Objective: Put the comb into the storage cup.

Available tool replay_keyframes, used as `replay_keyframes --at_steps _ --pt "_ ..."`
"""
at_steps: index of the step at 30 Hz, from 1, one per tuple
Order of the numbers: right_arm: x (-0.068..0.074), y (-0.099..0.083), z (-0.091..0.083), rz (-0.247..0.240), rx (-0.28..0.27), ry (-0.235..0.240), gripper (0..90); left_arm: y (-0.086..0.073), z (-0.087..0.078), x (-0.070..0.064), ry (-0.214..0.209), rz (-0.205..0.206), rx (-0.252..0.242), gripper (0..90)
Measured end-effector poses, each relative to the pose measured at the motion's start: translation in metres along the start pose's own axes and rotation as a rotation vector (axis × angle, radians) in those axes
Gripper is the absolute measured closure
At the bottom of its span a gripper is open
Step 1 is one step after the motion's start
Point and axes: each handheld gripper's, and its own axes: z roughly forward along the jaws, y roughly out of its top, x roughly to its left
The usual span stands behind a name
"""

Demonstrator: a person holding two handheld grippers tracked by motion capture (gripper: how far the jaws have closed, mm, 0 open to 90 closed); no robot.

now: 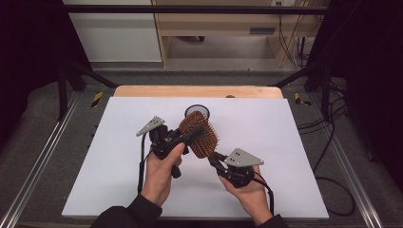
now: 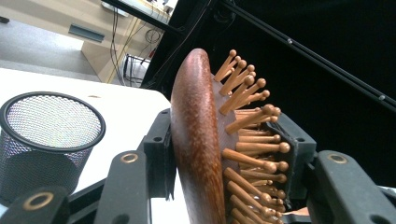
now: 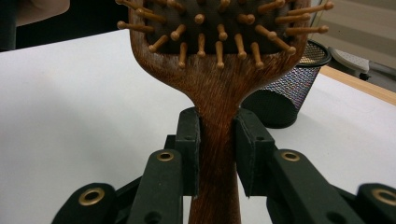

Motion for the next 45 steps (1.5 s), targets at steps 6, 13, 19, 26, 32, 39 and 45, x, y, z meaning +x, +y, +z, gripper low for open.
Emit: replay_keyframes --at_steps 6,13,19,26,32,39,45 --pt "0.000 -0.001 0.001 0.010 -0.006 0.010 72.8 0.000 0.000 -0.001 -0.012 -0.008 -0.011 51.0" --pt "-0.002 -0.004 0.004 0.035 -0.003 0.032 72.1 -0.001 0.002 -0.004 -0.013 0.013 -0.004 51.5" --pt "-0.005 -0.005 0.003 0.067 0.000 0.038 56.5 0.003 0.000 -0.002 -0.011 0.014 -0.032 51.5" --pt "-0.012 -0.007 -0.006 0.120 -0.053 0.074 37.2 0.012 -0.006 0.000 0.028 0.023 -0.077 51.3" --pt "-0.021 -0.009 -0.008 0.127 -0.032 0.039 25.2 0.023 -0.012 -0.003 0.056 0.068 -0.115 51.3" --pt "-0.034 -0.016 -0.015 0.147 -0.010 -0.003 20.7 0.034 -0.015 -0.004 0.071 0.110 -0.141 51.2" --pt "-0.047 -0.022 -0.030 0.125 -0.009 -0.051 12.6 0.044 -0.013 -0.003 0.058 0.123 -0.147 51.2"
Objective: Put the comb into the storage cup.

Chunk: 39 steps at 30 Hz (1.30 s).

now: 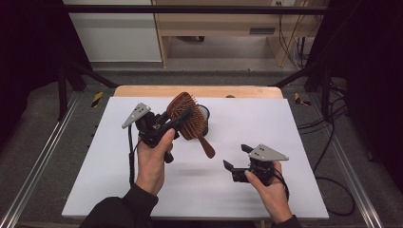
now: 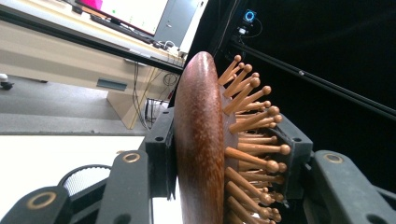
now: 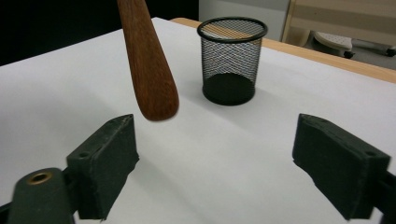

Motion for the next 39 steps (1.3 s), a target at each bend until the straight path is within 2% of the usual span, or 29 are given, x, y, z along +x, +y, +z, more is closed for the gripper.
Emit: replay_keyframes --at_steps 4,7,10,13,15,17,19,23,25,29,33,39 --pt "-0.009 -0.013 -0.014 -0.013 0.009 -0.031 6.7 0.008 0.005 0.003 -0.016 -0.005 -0.009 51.2" --pt "-0.016 -0.023 -0.022 -0.012 -0.022 -0.095 6.2 0.012 0.008 0.005 -0.014 -0.015 -0.018 51.1" --pt "-0.020 -0.026 -0.027 -0.007 -0.046 -0.136 4.7 0.019 0.013 0.004 -0.013 -0.006 -0.016 51.1" --pt "-0.024 -0.029 -0.025 0.047 -0.077 -0.186 4.3 0.027 0.020 0.003 -0.010 0.000 -0.023 51.1" --pt "-0.024 -0.032 -0.021 0.063 -0.067 -0.183 4.4 0.031 0.024 0.004 -0.010 0.000 -0.033 51.1" --pt "-0.023 -0.035 -0.017 0.047 -0.042 -0.183 4.8 0.036 0.027 0.004 -0.009 -0.003 -0.043 51.1" --pt "-0.023 -0.036 -0.015 0.034 -0.024 -0.187 4.0 0.042 0.030 0.005 -0.001 0.011 -0.045 51.1" --pt "-0.024 -0.036 -0.013 0.072 -0.035 -0.187 3.5 0.050 0.034 0.007 0.004 0.016 -0.064 51.1" --pt "-0.023 -0.036 -0.011 0.065 -0.019 -0.187 2.9 0.053 0.036 0.008 0.005 0.015 -0.076 51.1" --pt "-0.023 -0.036 -0.011 0.066 -0.023 -0.189 2.8 0.060 0.039 0.010 0.006 0.019 -0.089 51.0" --pt "-0.023 -0.036 -0.012 0.085 -0.035 -0.181 1.8 0.064 0.043 0.013 0.008 0.046 -0.102 51.0" --pt "-0.022 -0.036 -0.012 0.079 -0.035 -0.177 1.8 0.070 0.047 0.021 0.020 0.033 -0.120 51.0"
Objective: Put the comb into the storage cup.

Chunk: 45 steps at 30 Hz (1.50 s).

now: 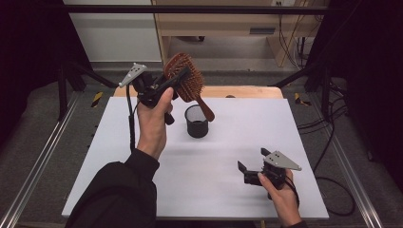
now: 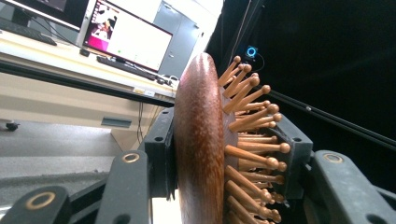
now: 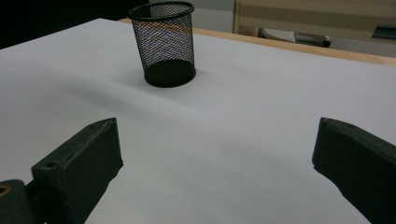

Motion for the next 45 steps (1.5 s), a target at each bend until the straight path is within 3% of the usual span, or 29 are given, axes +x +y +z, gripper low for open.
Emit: replay_keyframes --at_steps 7,10,14,19,25,36,45 --pt "0.005 0.000 0.001 -0.008 -0.006 0.015 1.9 0.005 0.003 0.006 0.031 -0.001 -0.035 51.0" --pt "0.007 0.000 0.002 -0.015 -0.001 0.020 1.9 0.006 0.003 0.010 0.064 0.006 -0.040 51.0" --pt "0.006 0.001 0.001 -0.014 -0.011 0.016 1.9 0.010 0.001 0.019 0.080 -0.016 -0.065 51.0" --pt "0.005 0.001 0.001 -0.010 -0.010 0.021 1.9 0.015 0.001 0.026 0.100 -0.003 -0.070 51.0" --pt "0.005 0.001 0.001 -0.014 -0.010 0.027 1.9 0.016 0.003 0.025 0.104 0.021 -0.058 51.0" --pt "0.004 0.001 0.000 -0.015 -0.011 0.027 1.9 0.016 0.004 0.026 0.097 0.016 -0.054 50.9" --pt "0.003 0.001 0.000 -0.020 -0.010 0.029 1.9 0.017 0.006 0.027 0.101 0.039 -0.046 50.9"
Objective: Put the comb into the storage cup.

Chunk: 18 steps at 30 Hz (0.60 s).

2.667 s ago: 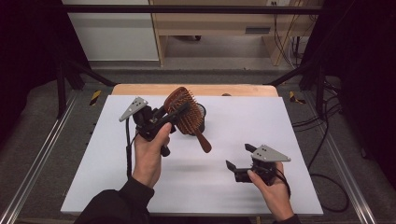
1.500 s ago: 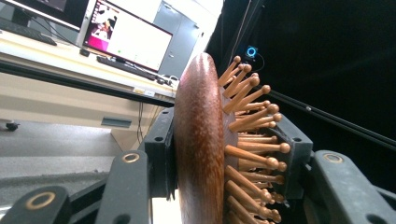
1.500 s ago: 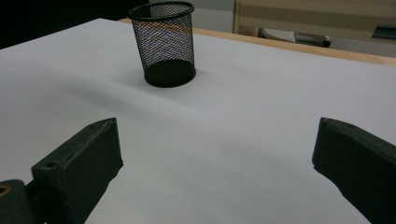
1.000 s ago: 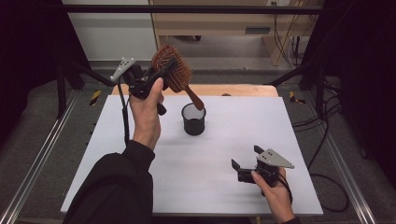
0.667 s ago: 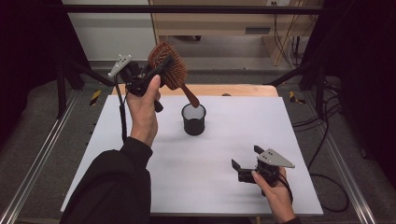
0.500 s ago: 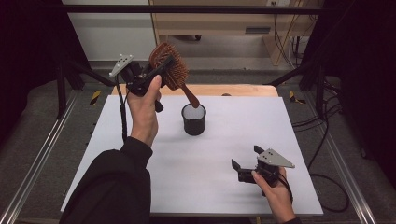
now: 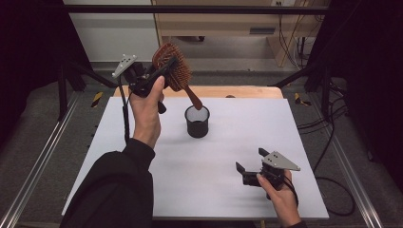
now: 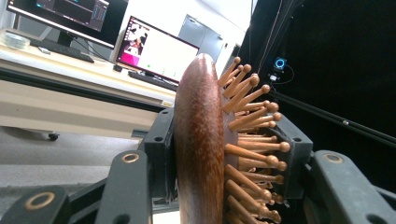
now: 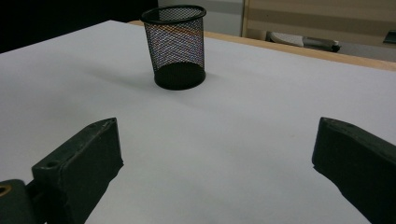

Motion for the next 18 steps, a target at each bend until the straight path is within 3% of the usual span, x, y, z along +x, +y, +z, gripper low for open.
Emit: replay_keyframes --at_steps 4,18 --pt "-0.0007 0.0009 -0.0011 0.004 -0.008 -0.004 2.4 0.0009 0.0026 0.0004 -0.005 0.025 0.006 50.9" --pt "-0.0019 0.0005 -0.0012 0.007 -0.003 0.000 2.2 -0.0061 0.0093 0.0005 0.001 0.038 0.033 50.9"
